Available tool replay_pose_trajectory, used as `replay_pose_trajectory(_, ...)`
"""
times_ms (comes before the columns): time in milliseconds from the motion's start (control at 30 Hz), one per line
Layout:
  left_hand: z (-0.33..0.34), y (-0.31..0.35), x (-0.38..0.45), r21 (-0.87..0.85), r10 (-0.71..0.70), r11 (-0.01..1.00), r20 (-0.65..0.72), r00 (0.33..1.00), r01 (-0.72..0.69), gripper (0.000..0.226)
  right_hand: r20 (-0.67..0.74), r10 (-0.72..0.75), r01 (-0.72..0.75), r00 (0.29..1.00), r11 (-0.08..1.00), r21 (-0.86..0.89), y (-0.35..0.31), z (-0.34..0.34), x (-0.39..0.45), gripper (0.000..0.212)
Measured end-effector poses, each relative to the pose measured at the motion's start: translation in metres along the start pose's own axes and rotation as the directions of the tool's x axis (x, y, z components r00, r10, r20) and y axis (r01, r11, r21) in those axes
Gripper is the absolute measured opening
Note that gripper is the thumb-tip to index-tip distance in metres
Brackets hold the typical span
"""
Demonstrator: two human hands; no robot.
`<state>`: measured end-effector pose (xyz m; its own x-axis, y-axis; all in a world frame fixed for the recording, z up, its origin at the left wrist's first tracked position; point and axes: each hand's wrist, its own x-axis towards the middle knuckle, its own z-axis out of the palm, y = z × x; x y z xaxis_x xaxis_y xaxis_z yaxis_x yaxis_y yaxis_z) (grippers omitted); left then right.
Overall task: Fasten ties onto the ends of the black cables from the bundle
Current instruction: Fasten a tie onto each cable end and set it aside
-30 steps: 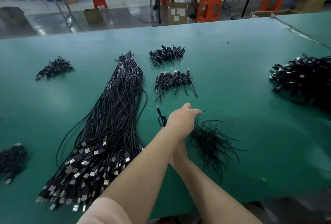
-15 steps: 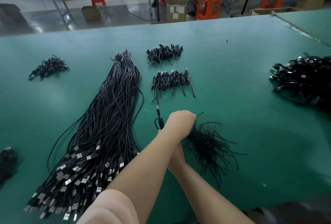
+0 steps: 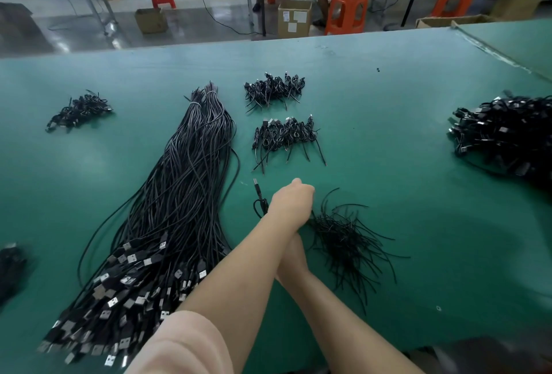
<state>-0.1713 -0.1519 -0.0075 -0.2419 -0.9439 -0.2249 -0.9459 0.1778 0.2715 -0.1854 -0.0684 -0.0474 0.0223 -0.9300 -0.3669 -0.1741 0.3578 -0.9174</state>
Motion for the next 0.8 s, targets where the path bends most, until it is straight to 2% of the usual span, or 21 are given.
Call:
replay_pose_trajectory(33,0.0,-0.001,0.001,0.002,-0.023,1.0,0.001,1.0,0.023,0.016,0.006,0.052,-0.053,0.999,0.997,0.05,-0.004,0.003,0.0,0.014)
replay_pose_trajectory(133,-0.001,-0.001,0.0,0.041,-0.057,0.998,0.038,0.998,0.056,0.018,-0.038,0.038,-0.035,0.999,0.996,0.079,-0.003,-0.002,-0.003,0.025)
replay_pose_trajectory(200,0.0,0.002,-0.004,0.068,-0.059,0.996,0.057,0.997,0.055,0.021,-0.048,0.057,-0.058,0.997,0.998,-0.01,-0.001,-0.007,-0.004,0.035)
replay_pose_trajectory(267,0.0,0.005,-0.009,0.116,-0.043,0.993,0.07,0.997,0.034,0.025,-0.002,0.061,-0.061,0.998,0.996,-0.065,0.005,-0.008,-0.006,0.032)
replay_pose_trajectory(367,-0.002,0.005,-0.01,0.147,-0.042,0.989,0.083,0.996,0.029,0.027,-0.019,-0.013,0.01,1.0,0.992,-0.122,0.011,-0.005,0.002,0.016)
replay_pose_trajectory(400,-0.005,0.005,-0.011,0.156,-0.041,0.987,0.094,0.995,0.025,0.028,-0.006,-0.02,0.018,1.0,0.985,-0.173,0.01,-0.004,0.002,0.019)
replay_pose_trajectory(467,-0.01,0.005,-0.011,0.182,-0.016,0.983,0.118,0.993,-0.006,0.03,0.068,-0.138,0.152,0.988,0.949,-0.276,0.012,-0.006,0.0,0.035)
replay_pose_trajectory(533,-0.019,0.005,-0.013,0.23,0.049,0.97,0.111,0.993,-0.074,0.026,0.098,-0.181,0.203,0.979,0.933,-0.298,0.012,-0.005,0.002,0.029)
replay_pose_trajectory(600,-0.03,0.005,-0.016,0.278,0.126,0.949,0.092,0.988,-0.147,0.023,-0.011,-0.198,0.176,0.98,0.892,-0.415,0.018,-0.004,0.009,0.01)
replay_pose_trajectory(633,-0.035,0.004,-0.018,0.28,0.154,0.945,0.083,0.985,-0.171,0.022,-0.006,-0.177,0.158,0.984,0.889,-0.431,0.016,-0.003,0.01,0.002)
replay_pose_trajectory(700,-0.044,0.0,-0.024,0.245,0.186,0.95,0.064,0.98,-0.196,0.023,0.03,-0.142,0.141,0.989,0.892,-0.429,0.011,-0.002,0.008,0.026)
replay_pose_trajectory(800,-0.053,-0.006,-0.04,0.183,0.194,0.966,-0.03,0.981,-0.185,0.037,0.013,-0.2,0.189,0.98,0.897,-0.4,0.011,-0.007,0.006,0.04)
